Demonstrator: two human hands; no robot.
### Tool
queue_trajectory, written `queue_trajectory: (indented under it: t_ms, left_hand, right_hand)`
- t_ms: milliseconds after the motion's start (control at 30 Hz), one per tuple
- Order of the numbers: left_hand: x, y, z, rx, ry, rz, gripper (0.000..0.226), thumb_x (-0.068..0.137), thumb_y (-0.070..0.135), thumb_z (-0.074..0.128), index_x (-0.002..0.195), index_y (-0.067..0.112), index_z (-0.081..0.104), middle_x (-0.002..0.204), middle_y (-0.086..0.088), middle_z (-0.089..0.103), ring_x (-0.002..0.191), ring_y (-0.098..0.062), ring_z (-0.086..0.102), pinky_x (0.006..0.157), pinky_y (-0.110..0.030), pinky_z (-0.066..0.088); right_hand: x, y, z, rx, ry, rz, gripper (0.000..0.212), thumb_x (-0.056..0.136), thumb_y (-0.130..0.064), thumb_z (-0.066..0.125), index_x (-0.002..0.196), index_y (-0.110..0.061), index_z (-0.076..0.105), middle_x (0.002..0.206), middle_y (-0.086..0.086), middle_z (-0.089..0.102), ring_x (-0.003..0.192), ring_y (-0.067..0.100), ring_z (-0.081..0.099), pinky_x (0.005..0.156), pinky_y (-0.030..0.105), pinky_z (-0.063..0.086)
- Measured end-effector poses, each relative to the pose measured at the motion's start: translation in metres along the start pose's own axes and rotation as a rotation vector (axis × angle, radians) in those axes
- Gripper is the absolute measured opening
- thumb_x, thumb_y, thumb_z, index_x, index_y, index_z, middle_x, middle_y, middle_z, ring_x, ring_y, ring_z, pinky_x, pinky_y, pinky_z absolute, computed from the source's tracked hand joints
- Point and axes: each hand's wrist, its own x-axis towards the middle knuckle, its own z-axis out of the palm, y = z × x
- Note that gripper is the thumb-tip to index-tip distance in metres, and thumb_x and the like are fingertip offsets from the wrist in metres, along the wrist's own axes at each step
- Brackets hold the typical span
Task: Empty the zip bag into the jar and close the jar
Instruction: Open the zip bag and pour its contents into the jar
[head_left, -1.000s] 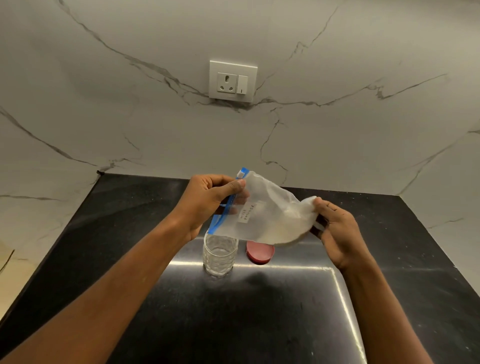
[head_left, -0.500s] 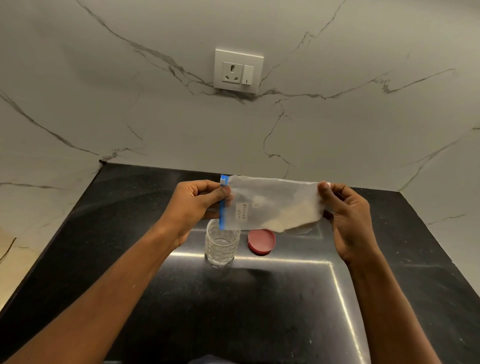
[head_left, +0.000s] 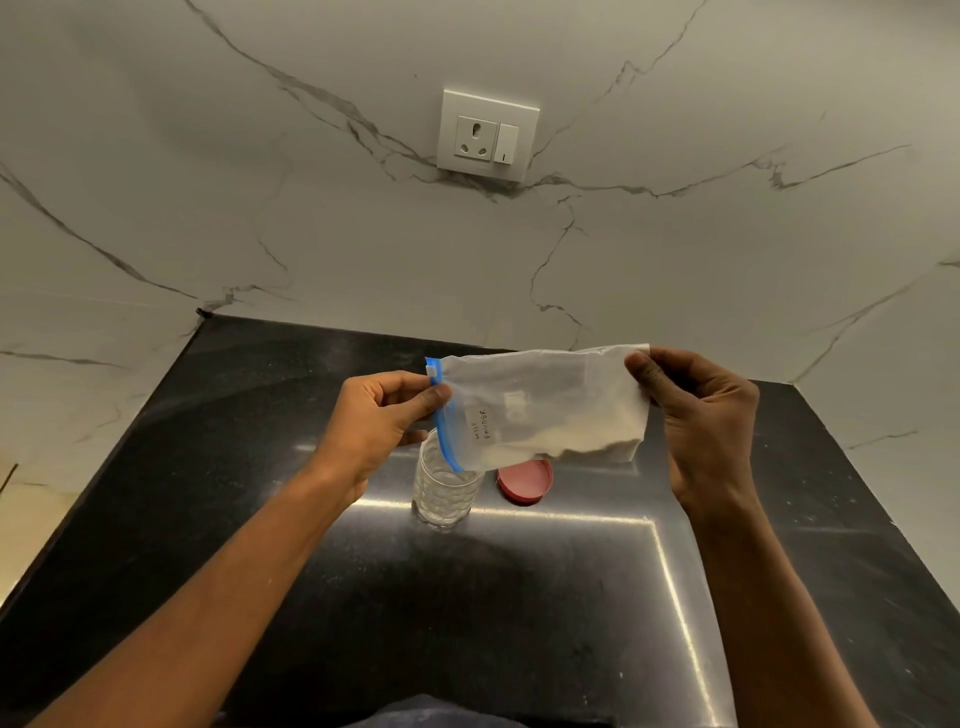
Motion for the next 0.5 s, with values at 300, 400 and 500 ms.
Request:
queue_trajectory:
  t_ms: [300,400,500]
  left_hand:
    - [0.001,-0.001,-0.001,0.008,0.03,0.036,0.02,0.087,0.023,0.078,0.107,0.025,0.079,0.102,0.005,0.083,0.095,-0.015,0.08,0.077,-0.028,0.066]
    - [0.003,-0.003,-0.002,0.015,0.05,0.039,0.02,0.093,0.014,0.076,0.111,0.021,0.078,0.106,0.002,0.082,0.096,-0.016,0.08,0.08,-0.031,0.066]
    - [0.003,-0.004,-0.005,-0.012,0.059,0.045,0.017,0.092,0.014,0.077,0.106,0.023,0.079,0.101,0.004,0.084,0.096,-0.016,0.081,0.078,-0.031,0.066]
  right_hand:
    - [-0.002,-0.013,0.006,-0.008,-0.033,-0.012,0.016,0.093,-0.014,0.075,0.105,-0.022,0.08,0.098,-0.006,0.082,0.094,0.009,0.076,0.082,0.02,0.059]
    - [-0.003,-0.019,0.011,0.006,-0.045,-0.054,0.018,0.089,-0.008,0.079,0.102,-0.021,0.081,0.096,-0.004,0.083,0.093,0.011,0.078,0.081,0.02,0.06]
    - [-0.002,-0.021,0.013,-0.017,-0.039,-0.082,0.019,0.087,-0.007,0.082,0.099,-0.022,0.083,0.094,-0.003,0.083,0.091,0.013,0.078,0.08,0.02,0.06]
